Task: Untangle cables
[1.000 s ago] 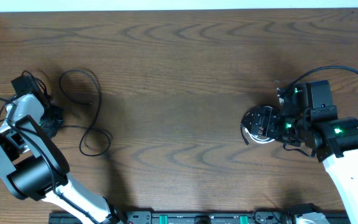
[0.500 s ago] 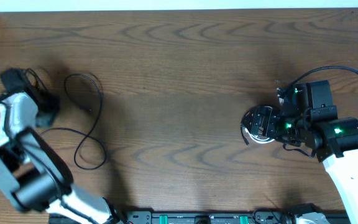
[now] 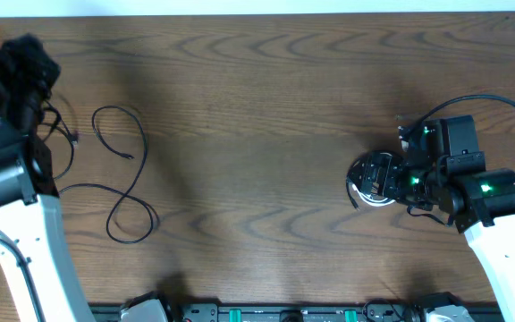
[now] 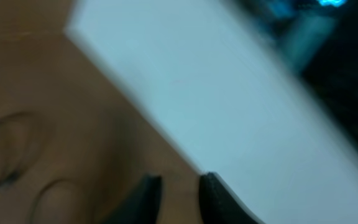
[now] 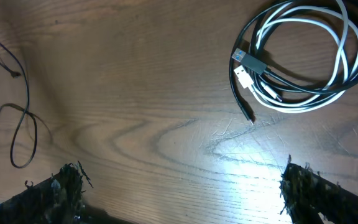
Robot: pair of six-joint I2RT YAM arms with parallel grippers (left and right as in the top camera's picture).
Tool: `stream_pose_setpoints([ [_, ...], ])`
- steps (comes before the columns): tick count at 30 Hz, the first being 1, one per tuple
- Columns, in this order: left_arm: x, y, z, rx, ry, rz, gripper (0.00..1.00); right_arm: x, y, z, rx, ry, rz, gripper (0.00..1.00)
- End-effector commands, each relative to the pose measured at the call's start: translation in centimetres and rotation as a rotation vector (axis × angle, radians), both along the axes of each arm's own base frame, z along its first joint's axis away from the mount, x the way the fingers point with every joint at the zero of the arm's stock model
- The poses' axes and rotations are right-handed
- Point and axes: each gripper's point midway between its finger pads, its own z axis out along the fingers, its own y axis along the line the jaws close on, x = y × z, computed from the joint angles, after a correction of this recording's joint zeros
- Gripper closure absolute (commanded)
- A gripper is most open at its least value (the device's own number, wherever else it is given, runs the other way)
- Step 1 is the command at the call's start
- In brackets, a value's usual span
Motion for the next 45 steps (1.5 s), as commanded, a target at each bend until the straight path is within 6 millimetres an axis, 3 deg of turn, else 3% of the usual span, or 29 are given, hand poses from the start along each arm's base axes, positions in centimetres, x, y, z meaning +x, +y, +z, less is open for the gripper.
stream_pose_setpoints([
  [1, -0.5, 4.4, -8.0, 0.009, 0.266, 0.208, 0.61, 0.1, 0.2, 0.3, 0.005, -0.007, 0.006, 0.01],
  [7, -1.1, 5.3, -17.6, -0.05, 0.598, 0.239, 0.38, 0.1, 0.2, 0.3, 0.005, -0.007, 0.006, 0.01],
  [12, -1.0, 5.3, -25.0, -0.107, 0.805, 0.221, 0.38, 0.1, 0.2, 0.3, 0.005, -0.006, 0.006, 0.01],
  [18, -2.2, 5.6, -30.9, -0.197, 0.955, 0.292, 0.38, 0.1, 0.2, 0.3, 0.005, -0.007, 0.006, 0.01],
  [22, -3.0, 6.2, -33.4, -0.265, 0.997, 0.353, 0.38, 0.1, 0.2, 0.3, 0.005, -0.007, 0.006, 0.01],
  [29, -5.2, 7.6, -35.8, -0.334, 1.048, 0.434, 0.38, 0.1, 0.2, 0.3, 0.005, -0.006, 0.006, 0.01],
  [36, -6.2, 8.4, -36.6, -0.367, 1.042, 0.478, 0.4, 0.1, 0.2, 0.3, 0.005, -0.006, 0.006, 0.01],
  [45, -6.9, 7.9, -38.0, -0.373, 1.052, 0.474, 0.42, 0.1, 0.2, 0.3, 0.005, -0.007, 0.006, 0.01],
])
